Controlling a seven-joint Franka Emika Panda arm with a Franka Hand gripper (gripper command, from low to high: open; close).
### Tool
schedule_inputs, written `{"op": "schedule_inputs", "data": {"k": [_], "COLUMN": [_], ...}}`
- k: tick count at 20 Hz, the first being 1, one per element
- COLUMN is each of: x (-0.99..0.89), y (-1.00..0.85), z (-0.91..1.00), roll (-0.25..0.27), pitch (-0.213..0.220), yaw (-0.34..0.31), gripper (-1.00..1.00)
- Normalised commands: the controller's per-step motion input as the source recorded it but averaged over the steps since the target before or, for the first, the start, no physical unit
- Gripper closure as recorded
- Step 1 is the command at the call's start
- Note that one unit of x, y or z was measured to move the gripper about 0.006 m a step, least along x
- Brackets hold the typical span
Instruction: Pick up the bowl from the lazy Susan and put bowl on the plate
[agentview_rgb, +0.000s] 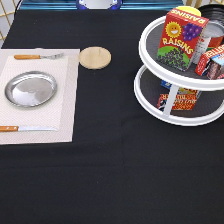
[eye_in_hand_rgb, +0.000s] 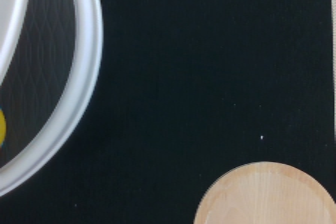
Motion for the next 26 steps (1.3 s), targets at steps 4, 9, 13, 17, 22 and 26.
{"op": "schedule_inputs", "data": {"k": [4,9,13,17,22,26], "x": [0.01,0.40,0.60,0.69,0.74,0.72], "y": [0.13,0.46,0.47,0.45,0.37,0.38], "z": [-0.01,0.30,0.47,0.40,0.31,0.31], "roll": [0.003,0.037,0.091,0.108,0.144,0.166], "pitch": [0.033,0.112,0.115,0.083,0.083,0.057], "yaw": [0.000,0.000,-0.001,-0.007,-0.013,0.000], "gripper": [-1.00,-1.00,-1.00,-1.00,-1.00,-1.00]}}
